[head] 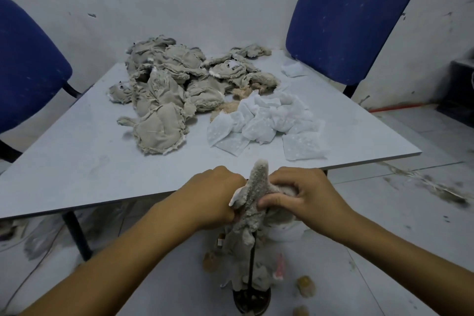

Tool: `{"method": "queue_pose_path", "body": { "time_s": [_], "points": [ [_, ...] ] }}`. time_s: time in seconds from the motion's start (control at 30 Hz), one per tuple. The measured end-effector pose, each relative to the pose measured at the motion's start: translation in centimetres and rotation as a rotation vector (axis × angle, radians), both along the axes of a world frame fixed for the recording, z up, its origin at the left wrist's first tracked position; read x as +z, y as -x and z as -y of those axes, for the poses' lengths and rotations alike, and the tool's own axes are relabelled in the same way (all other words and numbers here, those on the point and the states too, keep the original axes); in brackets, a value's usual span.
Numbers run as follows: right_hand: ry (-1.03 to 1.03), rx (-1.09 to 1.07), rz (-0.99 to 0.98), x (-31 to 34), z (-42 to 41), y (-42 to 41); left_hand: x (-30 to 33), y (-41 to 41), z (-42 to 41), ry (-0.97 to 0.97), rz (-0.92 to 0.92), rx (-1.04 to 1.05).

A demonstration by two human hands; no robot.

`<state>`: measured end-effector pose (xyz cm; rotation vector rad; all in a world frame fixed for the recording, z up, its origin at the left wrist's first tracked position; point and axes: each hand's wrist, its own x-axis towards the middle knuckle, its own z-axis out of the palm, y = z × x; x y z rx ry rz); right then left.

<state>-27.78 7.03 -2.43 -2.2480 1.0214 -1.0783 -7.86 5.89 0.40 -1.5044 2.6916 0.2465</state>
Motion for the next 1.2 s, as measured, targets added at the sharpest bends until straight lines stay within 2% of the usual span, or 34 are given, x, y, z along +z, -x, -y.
{"method": "queue_pose_path", "body": {
  "time_s": [0.1,0.17,0.2,0.27,0.3,0.37,0.43,0.53,0.6,0.67,0.73,0.87,0.93,1.0,1.07,1.1,1.13,1.2],
  "points": [
    [-0.01,-0.017,0.114,-0.4,-0.4,-0.2,0.2,0.3,-0.3,0.042,0.008,-0.011],
    [0.02,-0.045,0.097,-0.3,-0.4,-0.2,1.0,-0.2,-0.2,-0.048,-0.093,-0.07],
    [0.05,-0.057,0.072,-0.2,-0.3,-0.1,1.4,-0.6,-0.1,-0.136,-0.237,-0.085],
    [0.157,-0.083,-0.004,0.4,-0.2,0.3,2.6,-1.2,-0.2,-0.294,-0.648,-0.057],
    [0.212,-0.094,-0.047,0.7,-0.1,0.4,3.0,-1.2,-0.1,-0.289,-0.823,-0.05],
    [0.275,-0.094,-0.108,1.2,0.0,0.4,3.4,-0.9,0.0,-0.142,-0.984,-0.086],
    [0.278,-0.072,-0.162,1.2,0.2,0.4,3.0,-0.4,0.2,-0.061,-1.017,-0.067],
    [0.213,-0.026,-0.208,1.1,0.6,0.4,1.6,-0.7,0.4,-0.164,-0.888,0.013],
    [0.167,0.022,-0.191,1.5,0.9,0.7,0.8,-1.2,0.3,-0.261,-0.86,0.037],
    [0.121,0.043,-0.177,2.1,1.2,1.0,0.7,-1.3,0.0,-0.248,-0.858,-0.009],
    [0.054,0.033,-0.07,3.0,1.5,1.2,1.1,-1.1,-0.1,-0.204,-0.869,-0.029],
    [-0.006,0.071,0.213,6.4,2.9,0.5,3.7,-0.9,0.6,-0.093,-1.09,-0.027],
    [-0.046,0.066,0.329,7.7,4.2,0.0,4.8,-1.1,2.0,-0.184,-1.323,0.068],
    [-0.1,0.038,0.352,7.8,5.9,-0.9,5.4,-1.7,3.4,-0.34,-1.481,0.23],
    [-0.186,0.029,0.286,6.7,7.6,-1.7,4.7,-2.1,4.6,-0.421,-1.479,0.425],
    [-0.222,0.014,0.242,5.8,8.4,-1.9,4.0,-2.4,5.2,-0.371,-1.409,0.55],
    [-0.234,-0.027,0.2,4.9,9.0,-2.0,3.1,-2.9,5.8,-0.256,-1.287,0.659],
    [-0.172,-0.164,0.074,3.5,9.8,-1.4,1.7,-3.6,6.4,0.119,-0.874,0.701]
  ]
}}
